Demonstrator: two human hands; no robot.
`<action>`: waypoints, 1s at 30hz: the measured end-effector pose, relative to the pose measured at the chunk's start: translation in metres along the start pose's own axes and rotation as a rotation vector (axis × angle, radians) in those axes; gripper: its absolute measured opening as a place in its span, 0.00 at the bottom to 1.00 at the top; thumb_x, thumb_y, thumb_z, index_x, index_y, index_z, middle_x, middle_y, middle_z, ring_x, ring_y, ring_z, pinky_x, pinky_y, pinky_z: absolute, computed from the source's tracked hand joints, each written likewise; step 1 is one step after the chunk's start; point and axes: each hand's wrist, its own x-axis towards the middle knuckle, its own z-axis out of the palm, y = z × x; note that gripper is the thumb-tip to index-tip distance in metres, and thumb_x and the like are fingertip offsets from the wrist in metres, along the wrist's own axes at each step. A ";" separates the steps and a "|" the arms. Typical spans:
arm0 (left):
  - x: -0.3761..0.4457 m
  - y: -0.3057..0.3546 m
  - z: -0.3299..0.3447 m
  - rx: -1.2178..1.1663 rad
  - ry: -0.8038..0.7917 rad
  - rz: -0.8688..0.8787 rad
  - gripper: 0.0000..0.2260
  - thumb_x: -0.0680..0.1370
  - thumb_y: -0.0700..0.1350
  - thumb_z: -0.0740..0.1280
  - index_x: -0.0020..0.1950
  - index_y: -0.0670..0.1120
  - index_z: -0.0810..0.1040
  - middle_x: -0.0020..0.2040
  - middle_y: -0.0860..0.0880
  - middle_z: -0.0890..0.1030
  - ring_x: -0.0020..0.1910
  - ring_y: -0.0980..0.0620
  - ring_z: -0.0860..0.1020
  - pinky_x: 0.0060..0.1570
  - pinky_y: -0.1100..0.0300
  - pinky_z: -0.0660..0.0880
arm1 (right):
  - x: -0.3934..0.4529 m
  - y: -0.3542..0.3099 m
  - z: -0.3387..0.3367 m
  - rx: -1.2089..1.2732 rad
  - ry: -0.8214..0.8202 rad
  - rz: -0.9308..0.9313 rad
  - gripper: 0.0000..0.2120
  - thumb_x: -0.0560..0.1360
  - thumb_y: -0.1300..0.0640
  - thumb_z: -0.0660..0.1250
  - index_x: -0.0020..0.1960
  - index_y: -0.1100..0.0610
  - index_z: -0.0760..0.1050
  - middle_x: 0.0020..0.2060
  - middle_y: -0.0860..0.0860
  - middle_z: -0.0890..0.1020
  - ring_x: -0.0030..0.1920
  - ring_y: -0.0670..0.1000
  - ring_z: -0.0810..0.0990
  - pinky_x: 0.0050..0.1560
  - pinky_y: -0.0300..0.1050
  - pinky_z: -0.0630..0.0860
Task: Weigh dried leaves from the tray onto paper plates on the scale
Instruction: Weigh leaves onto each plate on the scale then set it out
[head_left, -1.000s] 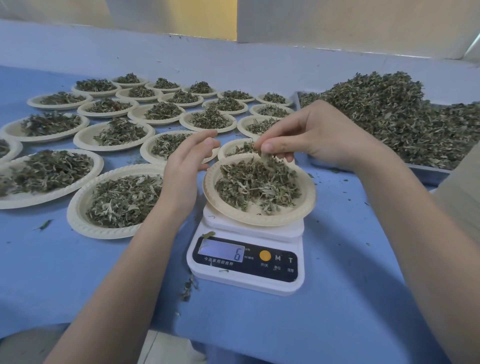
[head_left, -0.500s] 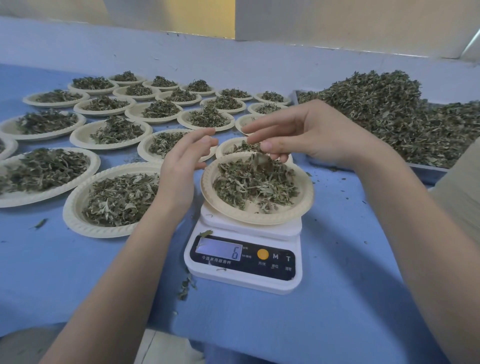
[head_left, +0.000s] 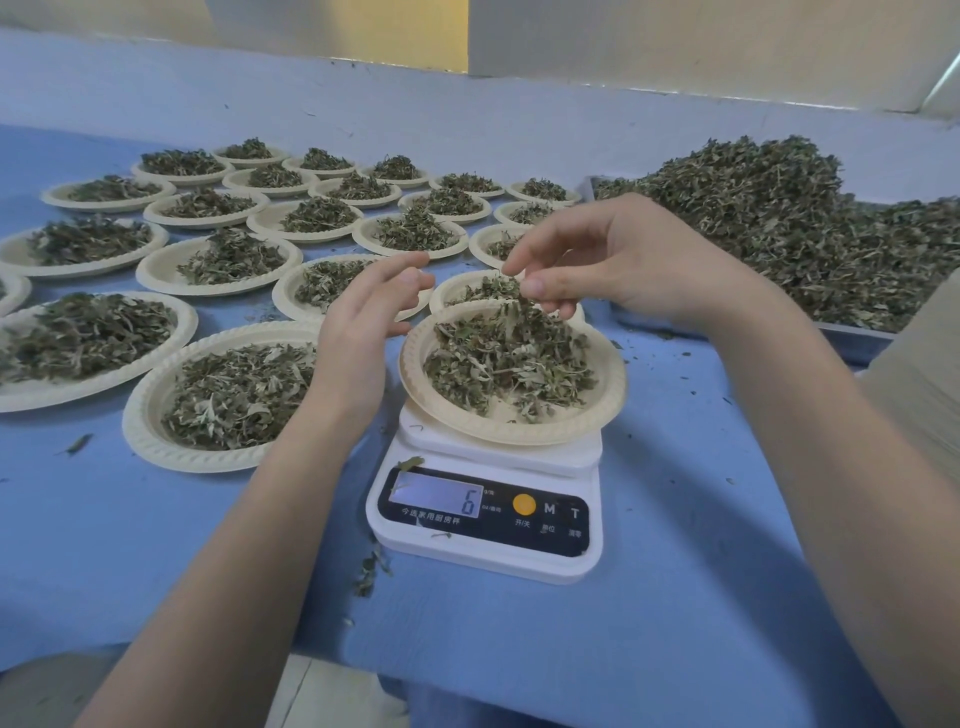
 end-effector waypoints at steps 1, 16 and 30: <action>0.000 0.000 0.000 -0.001 0.000 -0.001 0.13 0.73 0.55 0.59 0.54 0.57 0.78 0.56 0.50 0.81 0.56 0.54 0.77 0.54 0.58 0.72 | 0.000 0.000 0.000 -0.007 -0.007 -0.001 0.07 0.72 0.66 0.71 0.47 0.56 0.81 0.32 0.45 0.81 0.31 0.42 0.78 0.38 0.33 0.75; 0.001 0.003 0.003 0.023 -0.020 0.004 0.14 0.71 0.57 0.61 0.53 0.58 0.78 0.56 0.51 0.81 0.58 0.53 0.77 0.56 0.57 0.72 | 0.000 0.002 -0.004 -0.037 0.050 0.012 0.06 0.72 0.65 0.71 0.49 0.59 0.81 0.35 0.51 0.82 0.32 0.42 0.79 0.39 0.33 0.76; 0.068 0.038 0.058 0.441 -0.273 0.055 0.11 0.76 0.46 0.68 0.57 0.55 0.79 0.53 0.59 0.81 0.56 0.61 0.76 0.63 0.58 0.70 | 0.034 0.073 -0.068 -0.726 0.421 0.303 0.07 0.77 0.55 0.66 0.52 0.55 0.82 0.47 0.48 0.84 0.47 0.47 0.79 0.50 0.33 0.69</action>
